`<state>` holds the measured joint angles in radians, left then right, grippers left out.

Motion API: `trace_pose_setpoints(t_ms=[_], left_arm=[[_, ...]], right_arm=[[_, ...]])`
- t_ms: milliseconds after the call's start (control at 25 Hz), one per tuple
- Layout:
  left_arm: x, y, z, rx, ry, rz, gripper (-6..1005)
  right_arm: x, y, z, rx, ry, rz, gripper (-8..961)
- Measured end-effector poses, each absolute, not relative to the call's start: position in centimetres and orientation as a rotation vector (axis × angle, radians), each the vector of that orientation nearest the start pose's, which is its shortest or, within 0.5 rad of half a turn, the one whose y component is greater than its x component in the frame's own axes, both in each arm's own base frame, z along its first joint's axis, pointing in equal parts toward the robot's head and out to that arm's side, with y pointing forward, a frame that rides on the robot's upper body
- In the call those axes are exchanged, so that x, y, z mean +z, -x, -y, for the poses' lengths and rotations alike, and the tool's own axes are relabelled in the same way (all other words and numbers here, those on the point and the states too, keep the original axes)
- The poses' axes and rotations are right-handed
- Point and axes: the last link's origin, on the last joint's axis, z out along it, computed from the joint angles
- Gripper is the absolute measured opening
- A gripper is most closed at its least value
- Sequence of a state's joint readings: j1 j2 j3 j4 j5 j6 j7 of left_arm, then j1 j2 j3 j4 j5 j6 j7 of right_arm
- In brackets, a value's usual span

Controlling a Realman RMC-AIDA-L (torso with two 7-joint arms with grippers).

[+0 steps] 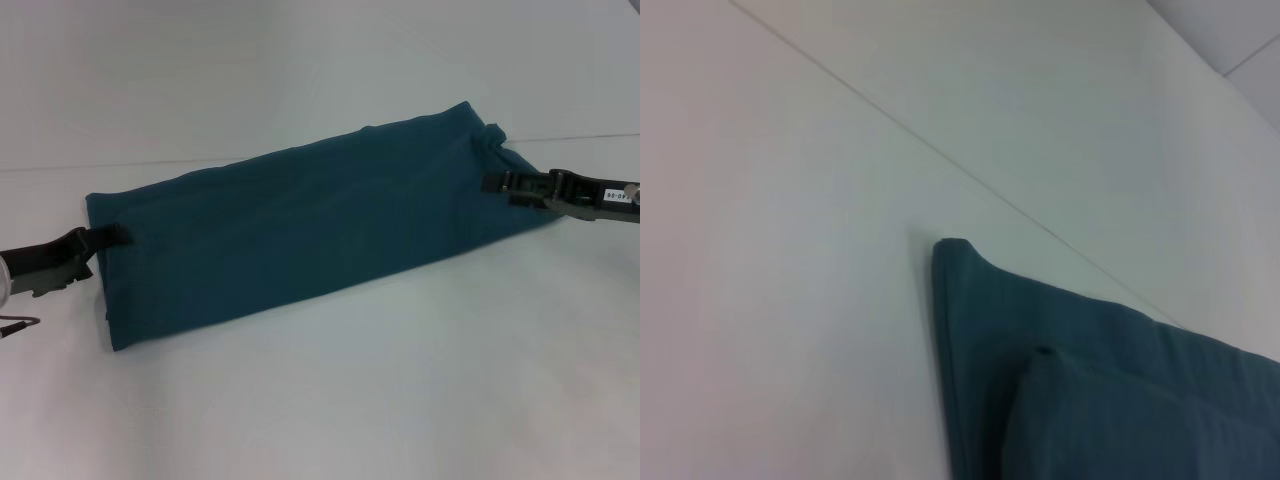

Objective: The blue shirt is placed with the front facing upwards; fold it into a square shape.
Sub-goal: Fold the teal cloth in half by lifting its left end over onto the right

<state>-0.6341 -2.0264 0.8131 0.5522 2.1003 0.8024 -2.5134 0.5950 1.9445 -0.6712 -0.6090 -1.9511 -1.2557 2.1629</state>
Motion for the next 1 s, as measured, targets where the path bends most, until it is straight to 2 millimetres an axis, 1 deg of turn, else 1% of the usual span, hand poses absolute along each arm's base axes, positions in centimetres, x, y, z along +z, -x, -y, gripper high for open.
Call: trace_pose_setpoints(t_ms=[320,680,840,1000], left_arm=[[0.9,31.3,-41.6,-0.555,1.679,1.771,891],[0.8,31.1,-41.8,-0.558,1.673,1.766,891],[1.0,30.5,-42.0,-0.592,1.672,1.766,891],[0.8,30.2,-42.0,-0.595,1.682,1.770,890]], right_arm=[[6.2,-29.0,-39.4,0.772,2.109,-1.539,784],[6.2,-28.9,-39.4,0.773,2.111,-1.539,784],[6.2,-29.0,-39.3,0.773,2.111,-1.540,784],[6.2,-29.0,-39.3,0.772,2.111,-1.541,784]])
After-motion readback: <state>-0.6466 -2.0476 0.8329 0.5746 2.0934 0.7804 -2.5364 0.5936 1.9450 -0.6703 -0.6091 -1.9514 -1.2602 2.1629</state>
